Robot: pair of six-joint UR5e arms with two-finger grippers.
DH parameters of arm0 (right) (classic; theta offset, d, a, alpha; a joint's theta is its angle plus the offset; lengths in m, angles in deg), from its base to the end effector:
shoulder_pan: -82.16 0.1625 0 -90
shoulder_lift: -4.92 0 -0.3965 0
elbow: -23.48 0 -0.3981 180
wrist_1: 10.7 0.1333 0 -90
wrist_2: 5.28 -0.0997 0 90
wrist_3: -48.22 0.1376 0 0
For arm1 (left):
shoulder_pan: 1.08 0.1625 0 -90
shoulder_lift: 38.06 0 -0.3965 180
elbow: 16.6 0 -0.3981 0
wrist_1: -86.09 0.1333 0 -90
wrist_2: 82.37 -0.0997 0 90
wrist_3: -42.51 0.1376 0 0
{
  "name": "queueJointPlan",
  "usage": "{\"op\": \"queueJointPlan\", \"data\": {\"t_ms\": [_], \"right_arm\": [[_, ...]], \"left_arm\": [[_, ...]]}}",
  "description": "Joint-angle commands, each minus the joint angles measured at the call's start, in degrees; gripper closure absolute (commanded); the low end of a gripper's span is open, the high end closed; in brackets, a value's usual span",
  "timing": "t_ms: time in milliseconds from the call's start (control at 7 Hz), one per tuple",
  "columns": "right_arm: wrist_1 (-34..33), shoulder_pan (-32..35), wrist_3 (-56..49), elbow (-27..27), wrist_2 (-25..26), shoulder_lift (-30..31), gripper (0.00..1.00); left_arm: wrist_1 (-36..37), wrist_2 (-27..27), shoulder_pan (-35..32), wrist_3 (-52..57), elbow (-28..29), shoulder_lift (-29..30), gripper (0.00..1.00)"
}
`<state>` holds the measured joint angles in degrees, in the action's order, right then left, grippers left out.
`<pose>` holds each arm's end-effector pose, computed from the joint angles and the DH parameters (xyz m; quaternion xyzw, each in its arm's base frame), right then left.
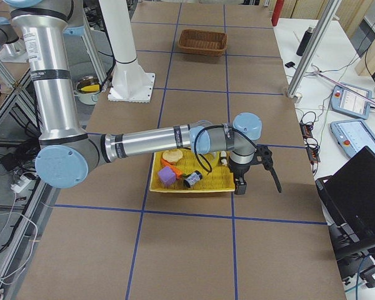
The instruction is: Move tape to another basket
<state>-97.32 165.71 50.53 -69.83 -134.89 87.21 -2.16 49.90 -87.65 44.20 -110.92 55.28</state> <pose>-0.0184 -0.5684 0.5572 0.0919 -0.3442 -0.0762 0.9313 -0.0091 -0.5288 0.5963 0.0426 0.3608 0.0602 0.9297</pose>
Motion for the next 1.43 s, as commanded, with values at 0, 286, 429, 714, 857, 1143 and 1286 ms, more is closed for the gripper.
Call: {"op": "queueJointPlan", "data": {"t_ms": [0, 286, 429, 714, 857, 1143, 1286], "right_arm": [[10.1, -5.4, 0.2, -0.3, -0.7, 2.0, 0.00], [15.6, -11.3, 0.3, -1.7, -1.6, 2.3, 0.00], [17.3, -14.0, 2.9, -1.9, -3.3, 3.1, 0.00], [19.2, -19.0, 6.8, -0.8, -2.9, 5.2, 0.01], [19.2, -20.1, 7.0, -0.8, -3.1, 5.2, 0.02], [19.2, -21.9, 6.7, 1.7, -3.0, 4.7, 0.02], [19.1, -21.9, 6.8, 2.3, -2.9, 4.6, 0.02]], "left_arm": [[-0.1, 0.4, 0.0, 0.0, -0.1, 0.1, 0.02], [-0.1, 0.4, 0.0, 0.2, -0.1, 0.0, 0.02], [-0.2, 0.4, 0.0, 0.2, -0.2, 0.1, 0.02], [-0.2, 0.4, 0.1, 0.2, -0.1, 0.1, 0.02], [-0.2, 0.5, 0.1, 0.2, -0.2, 0.1, 0.02], [-0.2, 0.4, 0.1, 0.3, -0.1, 0.1, 0.02], [-0.2, 0.4, 0.1, 0.3, -0.1, 0.1, 0.02]]}}
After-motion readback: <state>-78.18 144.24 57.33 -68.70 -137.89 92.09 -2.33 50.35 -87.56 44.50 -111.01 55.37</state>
